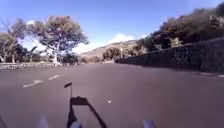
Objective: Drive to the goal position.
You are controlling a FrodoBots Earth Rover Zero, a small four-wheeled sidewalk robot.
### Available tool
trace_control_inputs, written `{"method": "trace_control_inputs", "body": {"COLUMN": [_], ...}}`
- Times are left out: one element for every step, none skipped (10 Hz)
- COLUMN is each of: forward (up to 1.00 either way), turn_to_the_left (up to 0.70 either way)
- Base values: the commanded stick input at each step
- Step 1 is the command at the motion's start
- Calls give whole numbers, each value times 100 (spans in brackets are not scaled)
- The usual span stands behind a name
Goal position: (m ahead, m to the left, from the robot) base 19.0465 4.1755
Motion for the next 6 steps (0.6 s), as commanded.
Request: {"method": "trace_control_inputs", "body": {"forward": [70, 70, 70, 70, 70, 70], "turn_to_the_left": [0, 0, 0, 0, 0, 0]}}
